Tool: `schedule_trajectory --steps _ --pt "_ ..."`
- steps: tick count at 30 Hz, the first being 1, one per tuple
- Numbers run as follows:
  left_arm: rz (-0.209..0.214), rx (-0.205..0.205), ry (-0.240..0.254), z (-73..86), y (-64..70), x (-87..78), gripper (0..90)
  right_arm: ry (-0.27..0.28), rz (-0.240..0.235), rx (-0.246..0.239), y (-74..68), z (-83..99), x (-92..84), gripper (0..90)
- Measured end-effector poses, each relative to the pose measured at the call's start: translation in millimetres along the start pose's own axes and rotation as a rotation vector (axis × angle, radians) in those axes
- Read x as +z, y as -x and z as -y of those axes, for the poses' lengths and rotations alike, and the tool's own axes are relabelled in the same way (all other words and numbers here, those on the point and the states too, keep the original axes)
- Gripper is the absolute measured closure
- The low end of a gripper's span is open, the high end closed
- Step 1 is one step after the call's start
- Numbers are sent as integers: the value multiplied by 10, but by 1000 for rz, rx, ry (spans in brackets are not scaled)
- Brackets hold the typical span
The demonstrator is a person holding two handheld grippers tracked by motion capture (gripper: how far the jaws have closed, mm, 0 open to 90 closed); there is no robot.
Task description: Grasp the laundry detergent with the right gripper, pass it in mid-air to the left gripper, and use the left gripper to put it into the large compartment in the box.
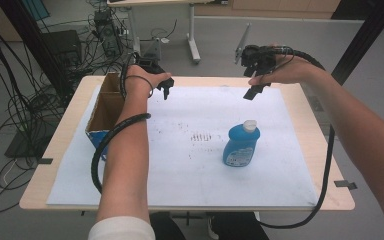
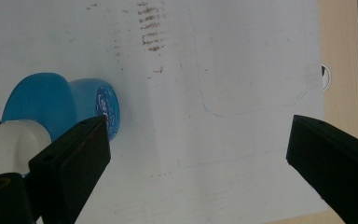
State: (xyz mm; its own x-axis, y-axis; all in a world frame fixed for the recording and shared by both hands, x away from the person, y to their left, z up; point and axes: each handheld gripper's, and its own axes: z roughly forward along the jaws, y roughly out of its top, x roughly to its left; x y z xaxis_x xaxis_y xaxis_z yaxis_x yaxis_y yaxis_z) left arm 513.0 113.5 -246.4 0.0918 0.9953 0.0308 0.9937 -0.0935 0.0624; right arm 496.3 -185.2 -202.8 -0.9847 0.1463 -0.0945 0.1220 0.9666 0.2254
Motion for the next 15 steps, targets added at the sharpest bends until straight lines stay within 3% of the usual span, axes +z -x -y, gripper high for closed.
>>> schedule_trajectory --steps 15 --pt "-7 1 10 35 27 -78 56 12 9 15 -58 139 -106 61"
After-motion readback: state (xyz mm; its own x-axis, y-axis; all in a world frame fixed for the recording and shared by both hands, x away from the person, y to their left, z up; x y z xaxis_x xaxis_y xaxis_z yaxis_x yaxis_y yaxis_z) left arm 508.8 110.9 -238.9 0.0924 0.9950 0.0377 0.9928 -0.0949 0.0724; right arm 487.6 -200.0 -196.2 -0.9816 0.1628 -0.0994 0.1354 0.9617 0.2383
